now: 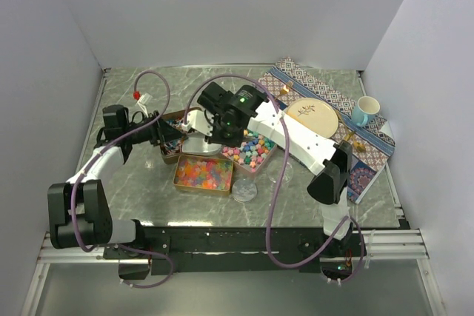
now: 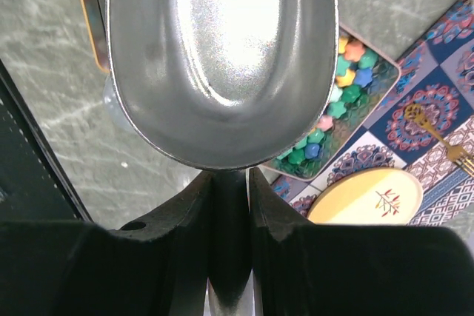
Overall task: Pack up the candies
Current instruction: Pick up the spatula from the center of the board.
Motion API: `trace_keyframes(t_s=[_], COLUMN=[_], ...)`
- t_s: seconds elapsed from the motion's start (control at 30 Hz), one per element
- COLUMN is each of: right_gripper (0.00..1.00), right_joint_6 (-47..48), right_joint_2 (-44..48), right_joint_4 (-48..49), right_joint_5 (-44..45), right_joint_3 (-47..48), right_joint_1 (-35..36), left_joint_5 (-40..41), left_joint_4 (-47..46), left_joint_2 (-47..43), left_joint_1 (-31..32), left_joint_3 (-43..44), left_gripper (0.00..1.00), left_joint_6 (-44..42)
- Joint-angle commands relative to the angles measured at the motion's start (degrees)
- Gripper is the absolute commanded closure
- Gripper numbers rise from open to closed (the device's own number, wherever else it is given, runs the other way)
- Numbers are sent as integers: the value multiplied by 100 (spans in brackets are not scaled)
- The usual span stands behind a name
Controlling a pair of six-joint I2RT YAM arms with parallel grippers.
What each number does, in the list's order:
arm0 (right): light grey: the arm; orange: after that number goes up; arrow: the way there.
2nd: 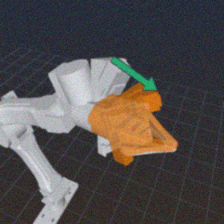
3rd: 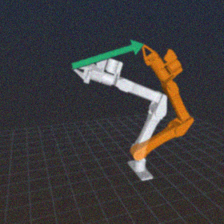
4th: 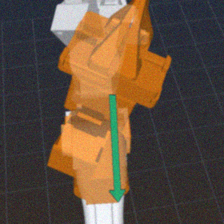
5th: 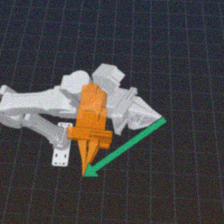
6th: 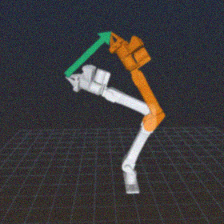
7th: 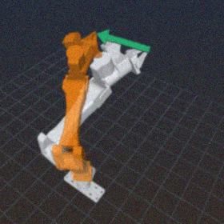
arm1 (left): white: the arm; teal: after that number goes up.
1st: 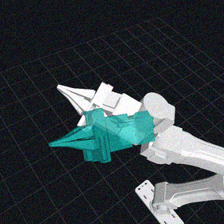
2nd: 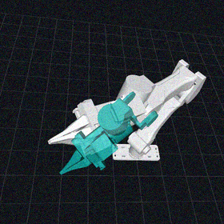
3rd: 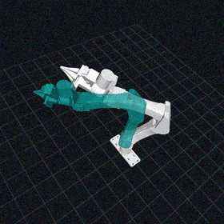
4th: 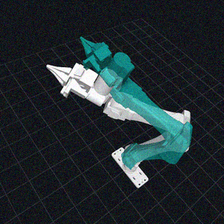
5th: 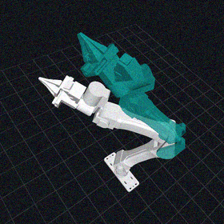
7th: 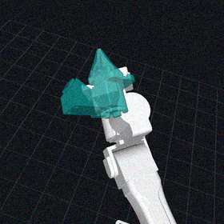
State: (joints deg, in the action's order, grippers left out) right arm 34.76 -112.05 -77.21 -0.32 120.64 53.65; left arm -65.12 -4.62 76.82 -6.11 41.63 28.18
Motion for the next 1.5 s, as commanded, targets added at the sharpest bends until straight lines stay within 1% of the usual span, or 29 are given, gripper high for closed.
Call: trace_keyframes(t_s=[0.0,0.2,0.27,0.3,0.37,0.4,0.43,0.5,0.53,0.6,0.63,0.67,0.7,0.73,0.77,0.8,0.83,0.87,0.9,0.93,0.97,1.0,1.1,1.27,1.47], right_gripper=[100,100,100,100,100,100,100,100,100,100,100,100,100,100,88,77,71,66,64,63,60,60,59,58,59], right_joint_6=[-171,-356,-435,-488,-558,-593,-594,-550,-541,-497,-479,-471,-418,-426,-435,-496,-523,-541,-532,-532,-541,-523,-514,-567,-488], right_joint_2=[52,-141,-203,-212,-195,-177,-133,-89,-37,25,77,95,104,122,139,157,157,157,157,157,157,148,131,69,-71], right_joint_4=[267,329,426,461,575,602,611,585,549,514,479,453,418,374,382,399,391,373,347,347,347,347,329,356,303], right_joint_5=[-109,-188,-162,-136,-126,-170,-197,-406,-495,-714,-907,-996,-1049,-1136,-1172,-1207,-1242,-1347,-1383,-1392,-1375,-1383,-1419,-1436,-1436], right_joint_3=[267,626,767,864,935,979,988,970,953,883,848,804,725,681,628,549,540,531,531,522,505,504,522,574,601], right_joint_1=[5,14,5,5,14,5,5,-3,-30,-47,-65,-74,-82,-100,-126,-170,-249,-302,-346,-398,-434,-452,-487,-469,-390], left_joint_5=[123,-290,-465,-727,-966,-1133,-1213,-1362,-1563,-1757,-1958,-2082,-2223,-2398,-2887,-3127,-3190,-3182,-3182,-3191,-3191,-3191,-3191,-3191,-3191], left_joint_4=[66,102,146,155,181,155,120,-91,-152,-13,283,765,2310,3352,4589,7256,7326,6787,6486,6666,7059,7393,6976,6791,6720], left_joint_2=[-123,52,210,281,456,483,475,475,492,615,659,807,913,1053,1559,1886,2055,1978,1925,1951,2134,2214,2092,1934,1916], left_joint_1=[40,224,338,365,408,409,417,418,409,409,409,409,409,409,365,313,234,94,-3,-39,-22,-31,-13,22,22], left_joint_3=[135,258,250,241,214,179,153,109,109,248,363,512,948,1248,1582,2116,2182,2200,2192,2261,2375,2533,2377,2254,2323], left_gripper=[40,42,45,46,50,51,56,61,65,70,77,83,89,99,99,99,99,99,99,99,99,99,99,99,99], left_joint_6=[82,187,257,293,302,284,258,310,363,311,128,-718,-1414,-2317,-4876,-6224,-6411,-6030,-5913,-6060,-6436,-6701,-6238,-6035,-5869])
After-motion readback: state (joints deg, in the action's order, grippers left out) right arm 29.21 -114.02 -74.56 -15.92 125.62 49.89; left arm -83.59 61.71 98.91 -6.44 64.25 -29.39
